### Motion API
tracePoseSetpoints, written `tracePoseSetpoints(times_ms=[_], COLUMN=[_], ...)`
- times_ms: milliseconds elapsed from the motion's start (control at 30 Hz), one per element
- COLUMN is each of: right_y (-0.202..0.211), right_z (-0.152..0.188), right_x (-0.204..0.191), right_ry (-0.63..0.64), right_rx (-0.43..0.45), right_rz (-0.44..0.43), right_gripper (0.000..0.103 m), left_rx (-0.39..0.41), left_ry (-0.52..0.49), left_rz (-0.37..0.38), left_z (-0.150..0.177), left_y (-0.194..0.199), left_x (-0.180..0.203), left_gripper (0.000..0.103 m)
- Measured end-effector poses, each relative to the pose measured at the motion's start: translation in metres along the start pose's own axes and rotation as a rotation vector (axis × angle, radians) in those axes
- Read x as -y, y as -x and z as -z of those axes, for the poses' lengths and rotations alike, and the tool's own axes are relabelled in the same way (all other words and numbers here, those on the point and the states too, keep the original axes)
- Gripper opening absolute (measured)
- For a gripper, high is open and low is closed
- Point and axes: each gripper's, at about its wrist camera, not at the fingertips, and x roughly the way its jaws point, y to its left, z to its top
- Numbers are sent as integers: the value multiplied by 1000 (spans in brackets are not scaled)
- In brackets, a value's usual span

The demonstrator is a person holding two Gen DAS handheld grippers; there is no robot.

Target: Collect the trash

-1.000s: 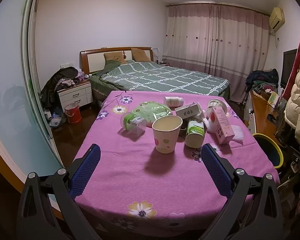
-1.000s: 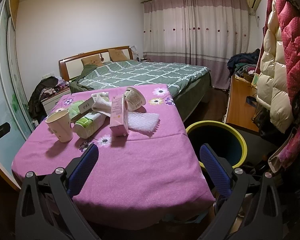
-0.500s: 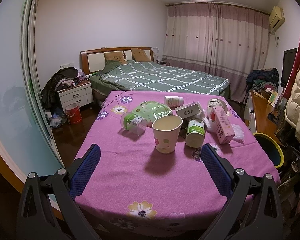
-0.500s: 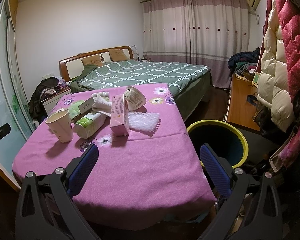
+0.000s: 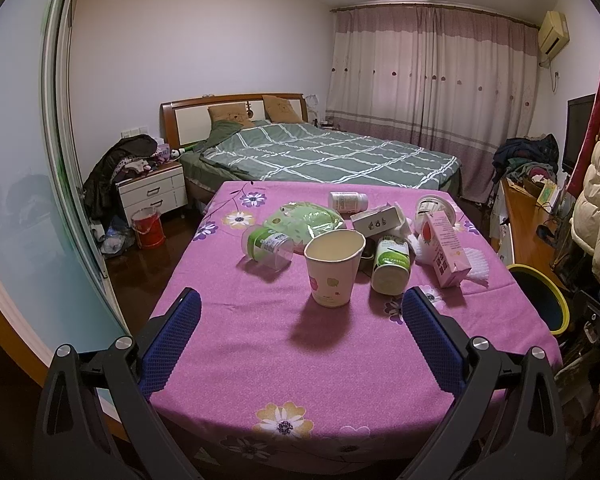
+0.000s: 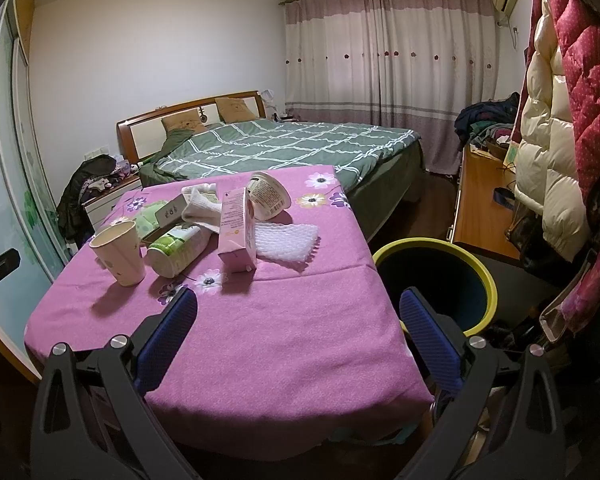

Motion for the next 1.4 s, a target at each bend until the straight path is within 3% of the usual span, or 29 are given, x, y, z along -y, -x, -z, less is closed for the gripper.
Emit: tracePoseSetpoints(times_ms=[967, 1400], right_y=[-13, -86], right_z=[0, -28], right_x=[5, 3], right_ry=[-16, -18], right_rx=[-17, -78], right_rz=[11, -6], right_gripper=[97, 97], left_rx=[-33, -51], left_ry=[-29, -43], left_rz=[9, -6], left_z=[-4, -20], left_y=[-23, -78], left_x=[7, 15], left_gripper=[99, 99])
